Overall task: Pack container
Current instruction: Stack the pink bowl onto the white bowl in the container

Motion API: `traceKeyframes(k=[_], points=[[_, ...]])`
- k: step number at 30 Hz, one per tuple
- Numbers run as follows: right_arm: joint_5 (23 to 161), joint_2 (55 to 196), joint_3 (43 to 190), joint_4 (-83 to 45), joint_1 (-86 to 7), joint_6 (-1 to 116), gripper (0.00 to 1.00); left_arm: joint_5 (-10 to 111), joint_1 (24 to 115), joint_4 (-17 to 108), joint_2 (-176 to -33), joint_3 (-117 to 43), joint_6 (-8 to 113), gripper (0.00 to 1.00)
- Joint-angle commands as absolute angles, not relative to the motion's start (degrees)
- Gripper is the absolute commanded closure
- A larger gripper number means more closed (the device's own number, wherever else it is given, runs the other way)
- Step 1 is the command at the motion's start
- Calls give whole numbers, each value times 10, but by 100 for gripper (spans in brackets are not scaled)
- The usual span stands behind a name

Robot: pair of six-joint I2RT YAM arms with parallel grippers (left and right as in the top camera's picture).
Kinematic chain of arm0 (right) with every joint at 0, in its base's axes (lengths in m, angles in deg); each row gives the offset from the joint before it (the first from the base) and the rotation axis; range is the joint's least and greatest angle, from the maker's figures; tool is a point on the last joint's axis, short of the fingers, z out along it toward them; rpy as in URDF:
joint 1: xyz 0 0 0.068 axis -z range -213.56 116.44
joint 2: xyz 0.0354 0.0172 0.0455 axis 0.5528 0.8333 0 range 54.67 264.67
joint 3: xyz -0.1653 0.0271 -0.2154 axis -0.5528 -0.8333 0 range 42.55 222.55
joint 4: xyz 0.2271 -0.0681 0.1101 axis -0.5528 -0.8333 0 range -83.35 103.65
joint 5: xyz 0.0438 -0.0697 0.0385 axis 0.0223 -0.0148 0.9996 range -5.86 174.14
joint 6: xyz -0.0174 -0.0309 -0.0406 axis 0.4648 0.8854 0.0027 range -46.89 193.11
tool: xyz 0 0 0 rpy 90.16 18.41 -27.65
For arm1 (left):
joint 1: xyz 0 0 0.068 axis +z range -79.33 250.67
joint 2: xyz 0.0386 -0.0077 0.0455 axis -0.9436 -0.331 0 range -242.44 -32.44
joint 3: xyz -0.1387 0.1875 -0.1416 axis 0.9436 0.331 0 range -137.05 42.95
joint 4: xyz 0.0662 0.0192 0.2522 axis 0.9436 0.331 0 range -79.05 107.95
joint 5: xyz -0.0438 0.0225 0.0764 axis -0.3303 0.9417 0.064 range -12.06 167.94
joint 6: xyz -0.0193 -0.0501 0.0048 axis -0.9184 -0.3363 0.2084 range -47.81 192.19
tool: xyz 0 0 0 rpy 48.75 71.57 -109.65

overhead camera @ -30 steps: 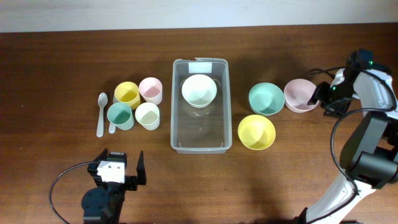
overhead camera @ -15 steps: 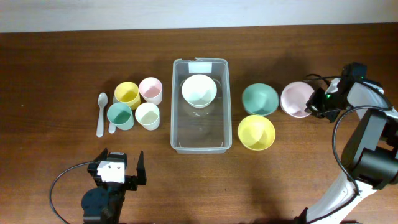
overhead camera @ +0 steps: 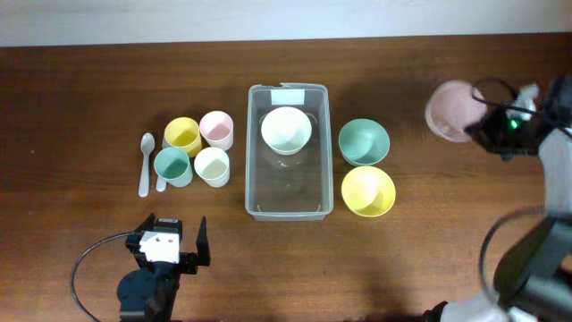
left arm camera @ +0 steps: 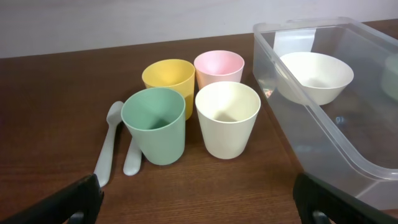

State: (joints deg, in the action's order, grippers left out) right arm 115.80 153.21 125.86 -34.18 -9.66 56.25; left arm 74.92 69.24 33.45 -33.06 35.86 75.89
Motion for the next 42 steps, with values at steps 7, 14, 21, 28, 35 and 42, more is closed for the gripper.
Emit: traceKeyframes(k=[7, 14, 21, 28, 35, 42], points=[[935, 1526, 1384, -368, -466, 594, 96, 747, 696, 333, -327, 362, 766, 0], [966, 1674, 1384, -272, -519, 604, 96, 747, 696, 333, -327, 362, 766, 0], [1002, 1724, 1385, -200, -519, 601, 96, 747, 696, 333, -327, 362, 766, 0], [1011, 1725, 1385, -174, -527, 576, 92, 747, 696, 333, -327, 362, 766, 0], [1065, 1719, 1395, -191, -525, 576, 58, 747, 696, 333, -327, 362, 766, 0], [1073, 1664, 1495, -368, -451, 576, 59, 747, 696, 333, -327, 362, 766, 0]])
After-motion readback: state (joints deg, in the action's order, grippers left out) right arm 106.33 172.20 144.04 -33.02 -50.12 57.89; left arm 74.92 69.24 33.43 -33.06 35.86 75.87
